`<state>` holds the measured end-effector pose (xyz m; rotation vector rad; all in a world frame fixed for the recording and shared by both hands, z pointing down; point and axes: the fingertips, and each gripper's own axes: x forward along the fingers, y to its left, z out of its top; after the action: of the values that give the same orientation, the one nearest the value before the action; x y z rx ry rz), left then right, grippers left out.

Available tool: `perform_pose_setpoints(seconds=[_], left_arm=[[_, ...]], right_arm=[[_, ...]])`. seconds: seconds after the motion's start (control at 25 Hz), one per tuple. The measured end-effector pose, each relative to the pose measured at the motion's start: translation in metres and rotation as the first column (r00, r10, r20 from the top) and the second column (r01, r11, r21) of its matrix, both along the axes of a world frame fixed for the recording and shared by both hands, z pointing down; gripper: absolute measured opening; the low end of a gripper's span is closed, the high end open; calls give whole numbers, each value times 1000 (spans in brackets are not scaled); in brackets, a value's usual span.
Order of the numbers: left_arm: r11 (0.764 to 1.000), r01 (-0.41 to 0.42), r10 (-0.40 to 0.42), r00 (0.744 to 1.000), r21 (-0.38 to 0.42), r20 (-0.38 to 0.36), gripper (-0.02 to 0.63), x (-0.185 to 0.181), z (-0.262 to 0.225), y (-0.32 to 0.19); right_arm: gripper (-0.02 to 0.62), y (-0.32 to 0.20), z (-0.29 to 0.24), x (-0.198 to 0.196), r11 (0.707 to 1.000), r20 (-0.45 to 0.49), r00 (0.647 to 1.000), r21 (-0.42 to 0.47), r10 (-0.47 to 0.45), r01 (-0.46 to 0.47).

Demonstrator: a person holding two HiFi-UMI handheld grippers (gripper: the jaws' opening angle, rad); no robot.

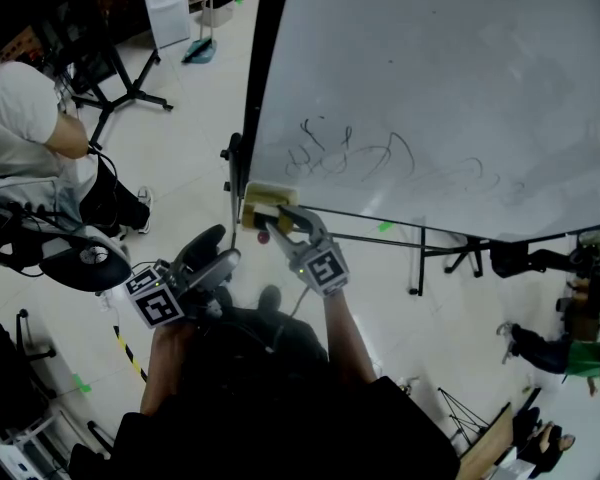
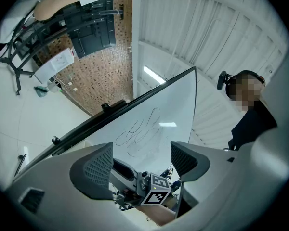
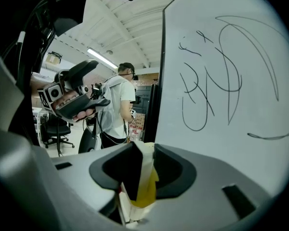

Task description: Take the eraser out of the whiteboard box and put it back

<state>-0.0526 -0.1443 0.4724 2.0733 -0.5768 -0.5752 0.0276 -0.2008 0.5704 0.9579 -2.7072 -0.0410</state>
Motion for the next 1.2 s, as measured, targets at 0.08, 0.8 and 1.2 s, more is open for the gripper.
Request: perform_pose_setpoints(seconds=[0.08, 0.8, 1.2], left_arm=[[1000, 2, -2, 1000, -2, 1, 367, -1, 0, 0], [1000, 7, -7, 1000, -6, 1, 367, -2, 2, 1], [1000, 6, -6, 1000, -7, 0, 367, -2, 2, 1]], right_arm=[[164, 0, 2, 0, 1000, -9, 1000, -5, 2, -2], [164, 4, 14, 2, 1000, -57, 998, 15, 16, -15], [166, 3, 15, -1, 999, -43, 999, 31, 30, -29]])
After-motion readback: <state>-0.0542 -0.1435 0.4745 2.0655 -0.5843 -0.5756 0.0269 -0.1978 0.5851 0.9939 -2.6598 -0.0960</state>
